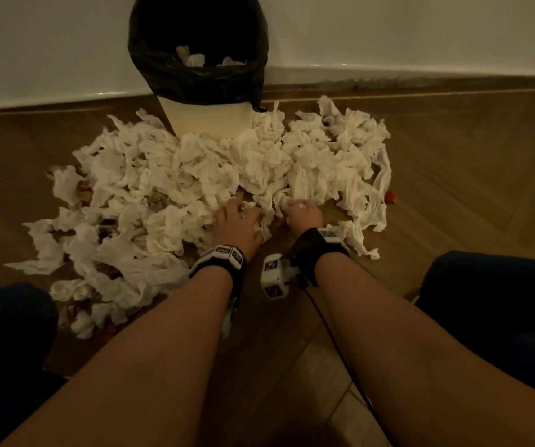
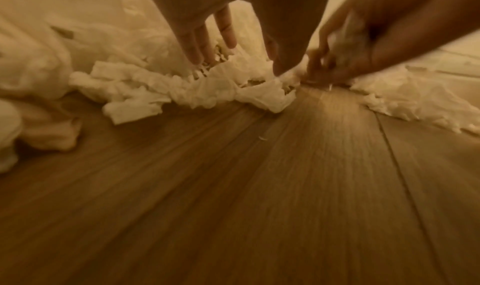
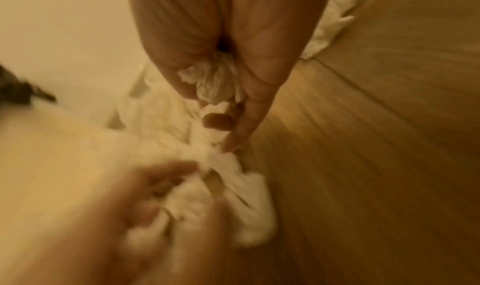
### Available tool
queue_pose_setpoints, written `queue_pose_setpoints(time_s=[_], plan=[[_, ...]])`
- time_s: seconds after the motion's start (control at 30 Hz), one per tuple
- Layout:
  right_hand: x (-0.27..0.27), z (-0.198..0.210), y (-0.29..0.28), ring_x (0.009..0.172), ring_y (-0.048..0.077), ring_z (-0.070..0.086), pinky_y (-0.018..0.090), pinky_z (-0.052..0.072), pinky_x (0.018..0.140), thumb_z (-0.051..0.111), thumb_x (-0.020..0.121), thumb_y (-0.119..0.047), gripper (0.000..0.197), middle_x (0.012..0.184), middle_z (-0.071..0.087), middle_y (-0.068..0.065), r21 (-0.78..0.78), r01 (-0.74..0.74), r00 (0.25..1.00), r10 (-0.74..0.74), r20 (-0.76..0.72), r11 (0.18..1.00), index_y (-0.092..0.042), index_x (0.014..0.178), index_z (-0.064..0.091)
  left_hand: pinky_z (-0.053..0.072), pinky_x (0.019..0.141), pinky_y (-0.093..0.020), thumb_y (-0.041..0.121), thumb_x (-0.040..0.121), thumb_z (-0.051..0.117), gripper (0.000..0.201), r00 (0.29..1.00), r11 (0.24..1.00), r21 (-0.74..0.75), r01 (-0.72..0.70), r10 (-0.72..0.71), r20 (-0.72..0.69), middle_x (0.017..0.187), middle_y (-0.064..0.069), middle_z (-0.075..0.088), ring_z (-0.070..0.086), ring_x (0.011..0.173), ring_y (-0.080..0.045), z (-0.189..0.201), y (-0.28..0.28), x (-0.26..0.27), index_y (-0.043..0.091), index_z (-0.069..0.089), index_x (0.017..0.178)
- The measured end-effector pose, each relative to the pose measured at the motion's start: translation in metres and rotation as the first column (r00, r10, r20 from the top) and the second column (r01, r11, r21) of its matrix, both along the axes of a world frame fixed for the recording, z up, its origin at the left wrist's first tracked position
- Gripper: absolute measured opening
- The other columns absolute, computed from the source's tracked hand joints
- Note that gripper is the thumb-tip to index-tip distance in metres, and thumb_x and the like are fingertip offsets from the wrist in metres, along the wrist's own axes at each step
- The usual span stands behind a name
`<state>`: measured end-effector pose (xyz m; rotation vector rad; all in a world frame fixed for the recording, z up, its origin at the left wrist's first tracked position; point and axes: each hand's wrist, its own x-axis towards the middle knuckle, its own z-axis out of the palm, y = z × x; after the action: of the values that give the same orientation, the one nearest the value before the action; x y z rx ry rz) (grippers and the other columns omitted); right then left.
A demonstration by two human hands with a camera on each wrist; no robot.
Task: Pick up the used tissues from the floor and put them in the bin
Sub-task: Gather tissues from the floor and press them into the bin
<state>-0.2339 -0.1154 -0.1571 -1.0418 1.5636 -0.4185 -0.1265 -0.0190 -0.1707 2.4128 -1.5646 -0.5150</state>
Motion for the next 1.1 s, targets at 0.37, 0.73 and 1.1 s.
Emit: queue_pose_setpoints(time_s=[0.37,0.73,1.1], plan=[[0.001,0.011,-0.012,0.04,0.009,0.03,0.018,0.029,0.037,0.04,0.099,-0.01,0.036,0.057,0.043,0.0,0.1,-0.138,0.947,0.102,0.305,0.985,-0.028,0.088,0.07,0.04,0.099,-0.036,0.025,0.09,0.056,0.035,0.98,0.937,0.29,0.195,-0.171,-0.105,0.133,-0.011,0.041,0.044,0.119,-0.03,0.0,-0.01,0.002,0.013,0.058,0.123],[-0.01,0.017,-0.011,0.03,0.009,0.024,0.016,0.018,0.037,0.024,0.092,-0.065,0.07,0.039,0.032,-0.006,0.302,0.138,0.858,-0.266,0.439,0.943,-0.014,0.061,0.06,0.046,0.087,-0.034,0.009,0.095,0.038,0.038,0.858,0.97,0.171,-0.174,0.234,-0.457,0.129,-0.015,0.054,0.054,0.112,-0.029,0.021,-0.03,0.009,0.013,0.054,0.129],[-0.016,0.009,-0.007,0.031,0.008,0.031,0.015,0.025,0.034,0.04,0.101,-0.019,0.018,0.06,0.037,0.0,0.58,0.184,0.577,-0.565,0.59,0.794,-0.011,0.088,0.05,0.045,0.081,-0.031,0.001,0.087,0.048,0.01,0.143,0.74,0.369,-0.562,0.526,-0.838,0.1,-0.012,0.051,0.051,0.075,-0.021,0.034,-0.041,0.027,0.003,0.058,0.09]])
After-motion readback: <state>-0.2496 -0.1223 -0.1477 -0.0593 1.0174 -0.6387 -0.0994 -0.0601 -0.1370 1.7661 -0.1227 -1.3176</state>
